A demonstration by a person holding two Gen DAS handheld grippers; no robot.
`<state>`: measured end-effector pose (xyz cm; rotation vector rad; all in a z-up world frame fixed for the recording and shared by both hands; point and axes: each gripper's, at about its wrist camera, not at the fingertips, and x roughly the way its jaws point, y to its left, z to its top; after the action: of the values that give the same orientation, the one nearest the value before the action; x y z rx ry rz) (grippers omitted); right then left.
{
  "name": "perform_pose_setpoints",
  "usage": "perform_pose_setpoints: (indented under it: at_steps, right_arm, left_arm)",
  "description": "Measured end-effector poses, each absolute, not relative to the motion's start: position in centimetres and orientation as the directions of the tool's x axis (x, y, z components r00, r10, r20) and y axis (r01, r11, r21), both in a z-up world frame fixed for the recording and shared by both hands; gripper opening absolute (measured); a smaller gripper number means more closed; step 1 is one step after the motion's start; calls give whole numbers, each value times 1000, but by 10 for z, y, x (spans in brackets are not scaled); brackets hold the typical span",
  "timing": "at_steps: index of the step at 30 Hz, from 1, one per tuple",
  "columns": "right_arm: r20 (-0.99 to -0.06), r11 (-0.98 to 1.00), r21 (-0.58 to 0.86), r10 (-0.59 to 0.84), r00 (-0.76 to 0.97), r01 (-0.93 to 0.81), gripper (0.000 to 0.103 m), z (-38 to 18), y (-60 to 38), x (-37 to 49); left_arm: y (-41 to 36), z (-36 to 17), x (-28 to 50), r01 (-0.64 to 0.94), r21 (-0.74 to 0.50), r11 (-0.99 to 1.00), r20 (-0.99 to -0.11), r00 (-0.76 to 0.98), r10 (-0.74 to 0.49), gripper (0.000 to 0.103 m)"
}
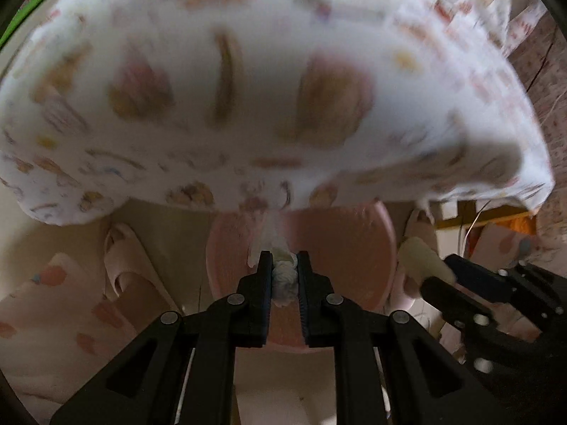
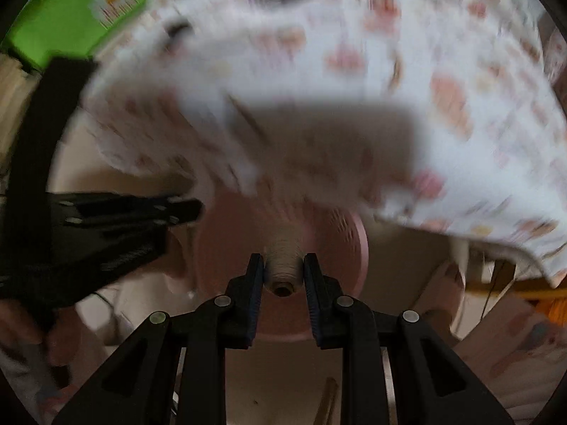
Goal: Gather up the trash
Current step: 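Carry tissue and spool down over the pink basket with both tools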
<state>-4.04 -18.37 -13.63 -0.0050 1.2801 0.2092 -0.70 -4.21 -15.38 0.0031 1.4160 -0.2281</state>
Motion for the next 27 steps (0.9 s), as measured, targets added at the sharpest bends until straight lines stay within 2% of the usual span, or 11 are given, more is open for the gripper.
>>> perform_pose_setpoints:
  at_steps: [4, 13, 15, 17, 18, 19, 20, 21, 27]
  right_arm:
    - [-972, 987, 42, 77, 222, -158, 25, -177, -178, -36]
    - [-990, 996, 61, 69, 127, -61, 25, -237, -190, -28]
    - [-990, 997, 45, 52, 131, -57, 25, -240, -192, -29]
    - [-989, 998, 41, 47, 142, -47, 26, -241, -196, -29]
    - [-989, 998, 51, 57, 134, -46, 28, -238, -197, -28]
    - [-990, 997, 63, 68, 125, -46, 31, -239, -198, -28]
    - [-990, 996, 71, 76, 118, -45, 41, -240, -200, -27]
    - [-990, 997, 71, 75, 119, -39, 48, -239, -201, -27]
    - [-985, 998, 58, 61, 159, -24, 49, -223, -204, -28]
  left_arm:
    - [-45, -169, -10, 167, -147, 975, -983, 85, -162, 14]
    - [-49, -224, -3, 136, -103, 985, -994, 11, -105, 14]
    - [-49, -228, -3, 138, -79, 987, -997, 11, -81, 20]
    - [-50, -227, -4, 141, -70, 988, -997, 13, -73, 35]
    - [-50, -225, -4, 138, -68, 988, -997, 18, -72, 39]
    - [-48, -223, -5, 134, -64, 989, -997, 23, -67, 49]
    - [-47, -221, -5, 128, -56, 990, -998, 30, -61, 56]
    - [-45, -220, -3, 120, -52, 991, -998, 33, -56, 57]
    - [-32, -194, -4, 66, -98, 993, -993, 65, -102, 62]
